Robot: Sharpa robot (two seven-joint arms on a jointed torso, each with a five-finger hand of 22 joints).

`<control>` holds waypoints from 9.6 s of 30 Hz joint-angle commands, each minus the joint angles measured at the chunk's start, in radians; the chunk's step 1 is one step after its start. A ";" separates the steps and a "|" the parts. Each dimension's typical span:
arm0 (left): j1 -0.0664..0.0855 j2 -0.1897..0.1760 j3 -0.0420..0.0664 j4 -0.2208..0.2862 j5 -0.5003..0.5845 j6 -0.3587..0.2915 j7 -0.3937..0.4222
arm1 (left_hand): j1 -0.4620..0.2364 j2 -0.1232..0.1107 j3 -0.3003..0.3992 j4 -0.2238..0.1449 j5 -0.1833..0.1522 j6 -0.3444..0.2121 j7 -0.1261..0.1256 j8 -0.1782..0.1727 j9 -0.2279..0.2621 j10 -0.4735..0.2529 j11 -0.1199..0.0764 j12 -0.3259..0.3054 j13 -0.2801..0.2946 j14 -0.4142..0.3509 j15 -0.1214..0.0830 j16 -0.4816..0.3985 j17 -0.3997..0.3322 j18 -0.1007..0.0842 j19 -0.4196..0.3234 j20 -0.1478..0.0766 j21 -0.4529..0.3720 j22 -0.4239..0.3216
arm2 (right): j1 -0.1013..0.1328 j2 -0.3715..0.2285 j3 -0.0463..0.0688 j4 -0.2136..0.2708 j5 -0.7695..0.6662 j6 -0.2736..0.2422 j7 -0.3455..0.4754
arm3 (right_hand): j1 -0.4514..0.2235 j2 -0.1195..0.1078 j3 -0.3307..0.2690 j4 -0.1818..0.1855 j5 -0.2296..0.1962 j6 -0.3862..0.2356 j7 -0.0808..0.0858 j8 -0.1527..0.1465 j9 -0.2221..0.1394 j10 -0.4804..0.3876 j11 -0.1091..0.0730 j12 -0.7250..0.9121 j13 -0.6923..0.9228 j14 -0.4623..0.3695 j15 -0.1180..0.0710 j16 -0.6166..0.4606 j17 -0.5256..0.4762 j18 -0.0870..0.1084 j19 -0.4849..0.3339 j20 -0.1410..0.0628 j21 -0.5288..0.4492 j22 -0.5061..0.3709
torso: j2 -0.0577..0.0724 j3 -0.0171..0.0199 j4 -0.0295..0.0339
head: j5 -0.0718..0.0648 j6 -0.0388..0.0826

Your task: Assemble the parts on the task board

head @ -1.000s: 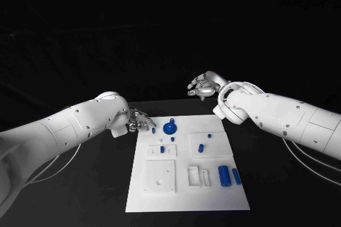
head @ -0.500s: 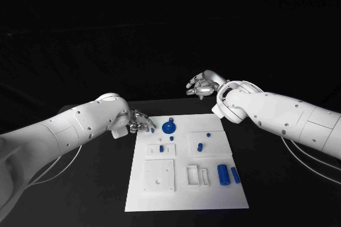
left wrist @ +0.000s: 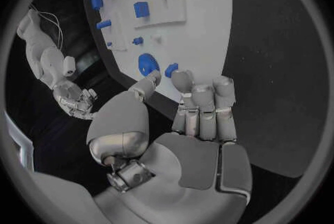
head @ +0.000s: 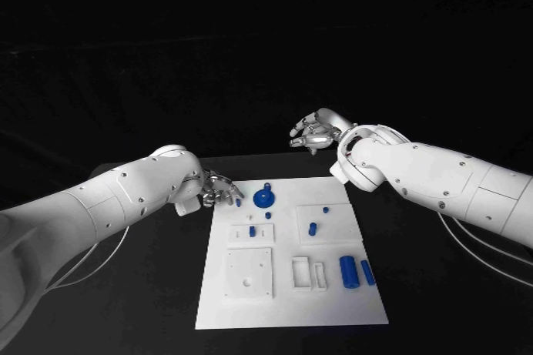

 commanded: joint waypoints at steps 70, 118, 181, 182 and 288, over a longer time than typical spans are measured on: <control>-0.017 0.021 -0.002 -0.029 0.018 0.012 0.027 | 0.115 0.128 -0.006 -0.147 0.047 0.051 -0.010 0.017 -0.015 0.015 -0.009 0.002 -0.010 0.009 -0.008 0.007 0.000 0.012 -0.001 -0.089 0.009 0.005 | 0.000 0.004 0.001 -0.005 0.003 0.003 0.007 | -0.008 -0.001 -0.008 -0.002 0.007 -0.004 0.005 -0.004 -0.001 -0.009 0.002 0.010 -0.005 -0.002 0.001 -0.001 -0.002 0.017 -0.004 0.001 -0.005 0.019 | 0.000 -0.0001 0.0012 | -0.003 -0.007; -0.007 -0.225 -0.015 0.411 0.058 -0.405 0.031 | 0.123 0.156 0.033 -0.184 0.264 0.225 -0.087 0.191 0.114 0.093 -0.084 0.006 -0.023 0.085 -0.076 0.030 0.008 0.019 0.074 -0.120 0.037 0.001 | 0.000 -0.042 0.000 0.015 0.016 0.002 0.014 | -0.008 -0.002 -0.010 -0.003 0.008 -0.005 0.005 -0.004 -0.001 -0.010 0.002 0.012 -0.008 -0.004 0.001 -0.001 -0.003 0.017 -0.004 0.001 -0.006 0.020 | -0.010 -0.0021 0.0149 | 0.004 -0.008; -0.031 -0.270 -0.117 0.572 -0.023 -0.408 0.009 | 0.118 0.145 0.041 -0.188 0.368 0.241 -0.096 0.208 0.145 0.094 -0.092 0.011 -0.022 0.087 -0.082 0.036 0.011 0.019 0.079 -0.123 0.043 0.003 | 0.000 -0.045 0.000 0.016 0.020 0.012 0.020 | -0.005 -0.001 -0.010 -0.005 0.010 -0.007 0.006 -0.004 -0.002 -0.012 0.002 0.014 -0.012 -0.005 0.001 -0.001 -0.003 0.017 -0.005 0.001 -0.008 0.020 | -0.008 -0.0005 0.0123 | 0.015 -0.031; -0.032 -0.270 -0.117 0.572 -0.023 -0.404 0.009 | 0.118 0.145 0.041 -0.188 0.368 0.241 -0.096 0.208 0.145 0.094 -0.092 0.011 -0.022 0.087 -0.082 0.036 0.011 0.019 0.079 -0.123 0.043 0.003 | 0.000 -0.045 0.000 0.016 0.020 0.012 0.020 | -0.005 -0.001 -0.011 -0.005 0.010 -0.007 0.006 -0.004 -0.002 -0.012 0.002 0.014 -0.012 -0.005 0.001 -0.001 -0.003 0.017 -0.005 0.001 -0.008 0.020 | -0.008 -0.0007 0.0124 | 0.015 -0.031; -0.043 -0.281 -0.117 0.579 -0.084 -0.352 0.003 | 0.105 0.111 0.026 -0.192 0.362 0.295 -0.111 0.252 0.202 0.101 -0.102 0.032 -0.018 0.091 -0.086 0.055 0.015 0.020 0.082 -0.127 0.050 0.005 | -0.008 -0.046 0.000 0.012 0.022 0.022 0.025 | -0.007 0.001 -0.015 -0.007 0.014 -0.009 0.007 -0.003 -0.002 -0.014 0.003 0.019 -0.019 -0.006 0.002 0.000 -0.005 0.017 -0.004 0.002 -0.011 0.020 | -0.008 -0.0003 0.0110 | 0.020 -0.037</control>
